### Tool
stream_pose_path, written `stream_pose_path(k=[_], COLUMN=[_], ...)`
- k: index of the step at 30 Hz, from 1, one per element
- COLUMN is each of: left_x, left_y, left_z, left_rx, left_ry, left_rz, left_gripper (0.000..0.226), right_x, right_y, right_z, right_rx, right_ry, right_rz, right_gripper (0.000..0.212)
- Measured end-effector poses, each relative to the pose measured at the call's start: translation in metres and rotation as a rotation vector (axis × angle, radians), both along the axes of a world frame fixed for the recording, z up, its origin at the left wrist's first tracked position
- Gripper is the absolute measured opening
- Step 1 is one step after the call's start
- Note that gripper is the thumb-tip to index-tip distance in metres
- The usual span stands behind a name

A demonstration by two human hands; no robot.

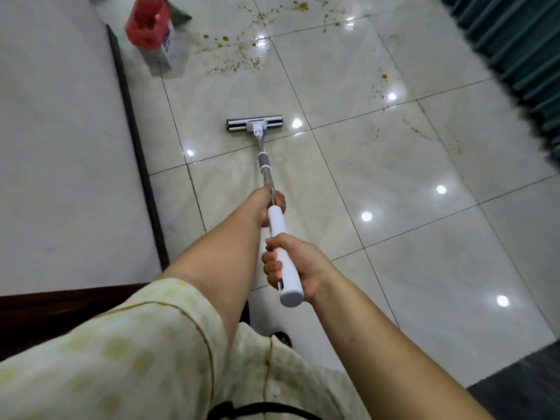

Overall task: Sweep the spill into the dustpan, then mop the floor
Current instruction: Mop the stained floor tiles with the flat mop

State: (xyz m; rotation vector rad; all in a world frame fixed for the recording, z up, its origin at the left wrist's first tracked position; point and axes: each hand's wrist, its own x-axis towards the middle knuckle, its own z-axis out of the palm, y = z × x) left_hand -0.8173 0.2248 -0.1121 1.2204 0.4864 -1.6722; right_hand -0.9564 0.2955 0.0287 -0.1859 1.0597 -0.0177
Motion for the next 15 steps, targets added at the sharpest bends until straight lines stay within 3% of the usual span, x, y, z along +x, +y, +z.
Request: stream_pose_path(k=[9, 15], left_x=[0.147, 0.247], left_y=[-0.154, -0.263], left_z=[0.004, 0.027], left_rx=[-0.010, -0.016], left_ry=[-0.077, -0.047], left_rz=[-0.050, -0.047], left_gripper=[0.029, 0.042], right_x=[0.152, 0.258], right_y=[-0.153, -0.260], right_z=[0.010, 0.034], right_rx=[-0.027, -0.032], right_ry=[0.056, 0.077], right_rz=[-0.002, -0.028], right_gripper=[0.007, 0.006])
